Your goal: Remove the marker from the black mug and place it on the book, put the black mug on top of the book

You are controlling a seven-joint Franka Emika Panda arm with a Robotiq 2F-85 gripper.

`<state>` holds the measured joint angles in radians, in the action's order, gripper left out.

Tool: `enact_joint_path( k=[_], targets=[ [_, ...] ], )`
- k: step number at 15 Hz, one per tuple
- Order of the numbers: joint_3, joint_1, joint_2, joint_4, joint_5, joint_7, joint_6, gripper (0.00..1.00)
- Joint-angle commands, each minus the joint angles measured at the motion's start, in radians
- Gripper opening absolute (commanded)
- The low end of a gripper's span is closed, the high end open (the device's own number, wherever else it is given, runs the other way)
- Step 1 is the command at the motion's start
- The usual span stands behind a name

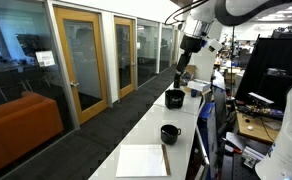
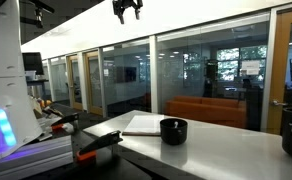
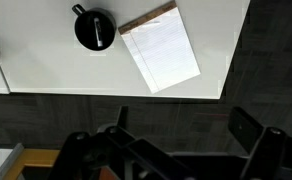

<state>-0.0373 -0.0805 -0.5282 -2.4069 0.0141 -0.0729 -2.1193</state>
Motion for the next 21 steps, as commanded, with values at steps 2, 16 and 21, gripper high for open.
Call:
enact_joint_path(
  k=[2,16,21],
  targets=[
    [0.021,0.005,0.066,-0.034,-0.001,-0.034,-0.092,1.0],
    [0.098,0.063,0.253,-0.077,-0.03,-0.121,-0.255,1.0],
    [0.103,0.088,0.354,-0.077,-0.071,-0.112,-0.362,1.0]
  ],
)
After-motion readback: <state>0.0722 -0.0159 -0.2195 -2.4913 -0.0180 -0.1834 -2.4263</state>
